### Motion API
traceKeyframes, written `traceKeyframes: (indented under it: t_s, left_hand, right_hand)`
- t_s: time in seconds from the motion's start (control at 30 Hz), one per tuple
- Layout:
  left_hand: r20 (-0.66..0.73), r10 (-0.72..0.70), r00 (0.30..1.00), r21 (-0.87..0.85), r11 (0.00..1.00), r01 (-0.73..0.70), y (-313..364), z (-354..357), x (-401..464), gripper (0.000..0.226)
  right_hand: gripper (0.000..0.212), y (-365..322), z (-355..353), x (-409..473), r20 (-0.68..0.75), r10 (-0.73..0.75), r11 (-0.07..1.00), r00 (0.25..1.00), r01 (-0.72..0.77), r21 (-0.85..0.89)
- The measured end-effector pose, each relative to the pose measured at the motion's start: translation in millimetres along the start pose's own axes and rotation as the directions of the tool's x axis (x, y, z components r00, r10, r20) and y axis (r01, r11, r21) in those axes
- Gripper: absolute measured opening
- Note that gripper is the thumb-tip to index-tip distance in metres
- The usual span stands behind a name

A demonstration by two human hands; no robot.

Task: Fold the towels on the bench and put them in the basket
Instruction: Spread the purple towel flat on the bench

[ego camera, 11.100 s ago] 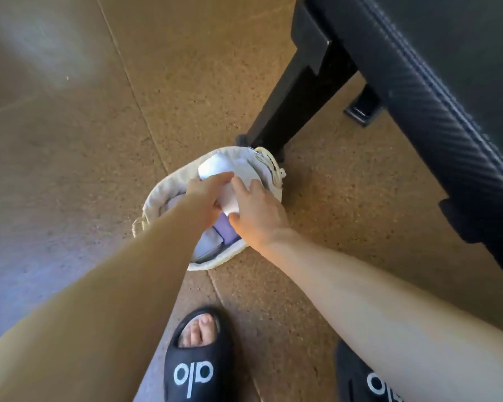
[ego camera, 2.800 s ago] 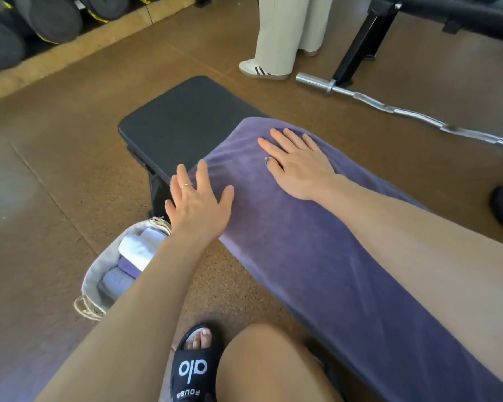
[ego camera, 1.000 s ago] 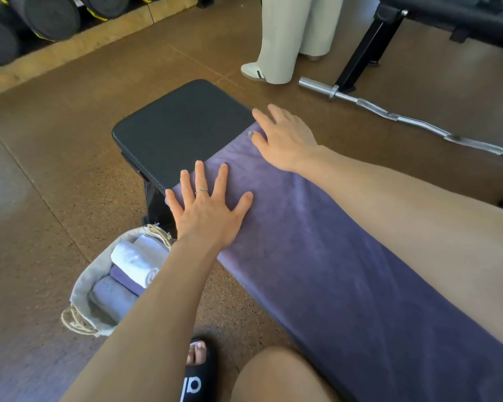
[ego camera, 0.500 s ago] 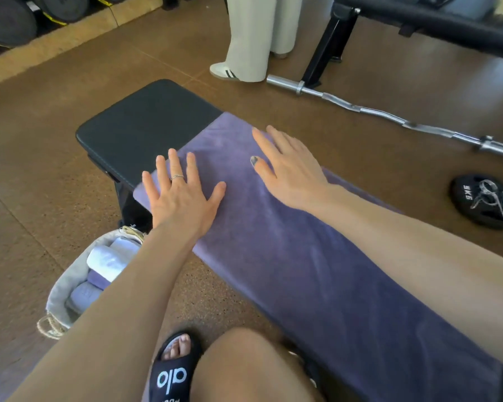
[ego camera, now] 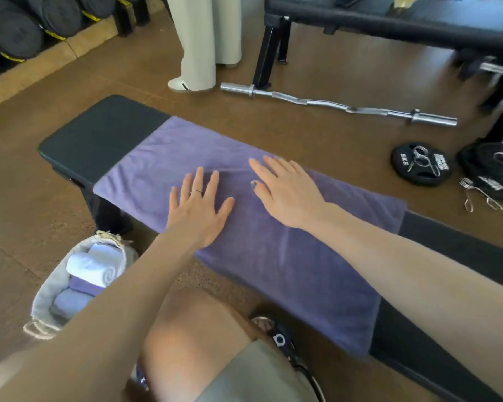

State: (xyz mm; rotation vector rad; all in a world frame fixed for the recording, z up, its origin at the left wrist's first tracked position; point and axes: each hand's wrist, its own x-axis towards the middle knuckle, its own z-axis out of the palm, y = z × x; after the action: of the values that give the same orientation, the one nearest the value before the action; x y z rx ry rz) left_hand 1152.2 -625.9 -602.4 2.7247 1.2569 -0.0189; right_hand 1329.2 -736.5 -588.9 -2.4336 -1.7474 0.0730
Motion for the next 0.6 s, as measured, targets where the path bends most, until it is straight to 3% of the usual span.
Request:
traceKeyframes:
  t_s: [0.07, 0.23, 0.3, 0.47, 0.53, 0.6]
  left_hand:
    - [0.057, 0.025, 0.998, 0.003, 1.000, -0.025, 11.9, 6.0, -9.0, 0.070]
    - [0.114, -0.119, 0.986, 0.110, 0.988, 0.107, -5.7, -0.6, -17.2, 0.072]
    - [0.106, -0.106, 0.989, 0.109, 0.990, 0.095, 13.5, -6.4, -21.5, 0.072]
    - [0.087, 0.209, 0.974, -0.045, 0.978, -0.205, 103.9, 6.3, -44.4, 0.066]
    - [0.130, 0.206, 0.970, -0.006, 0.978, -0.207, 104.4, 17.8, -50.5, 0.065]
    - [0.138, 0.154, 0.978, 0.043, 0.986, -0.161, 88.9, 22.5, -52.4, 0.067]
  right_hand:
    - [0.057, 1.5, 5.5, -25.0, 0.043, 0.023, 1.000, 0.999, -0.023, 0.000]
    - [0.058, 75.2, 6.1, -92.0, 0.067, 0.313, 0.949, 0.948, -0.309, -0.054]
    - [0.060, 86.5, -0.1, -101.3, 0.053, 0.399, 0.916, 0.915, -0.396, -0.069]
    - [0.061, 38.5, -3.0, -101.9, -0.038, 0.145, 0.989, 0.989, -0.145, 0.004]
    - [0.057, 42.8, 2.8, -117.9, 0.027, 0.171, 0.985, 0.985, -0.171, 0.006]
    - [0.062, 68.4, 7.3, -141.4, -0.002, 0.264, 0.964, 0.965, -0.264, -0.014]
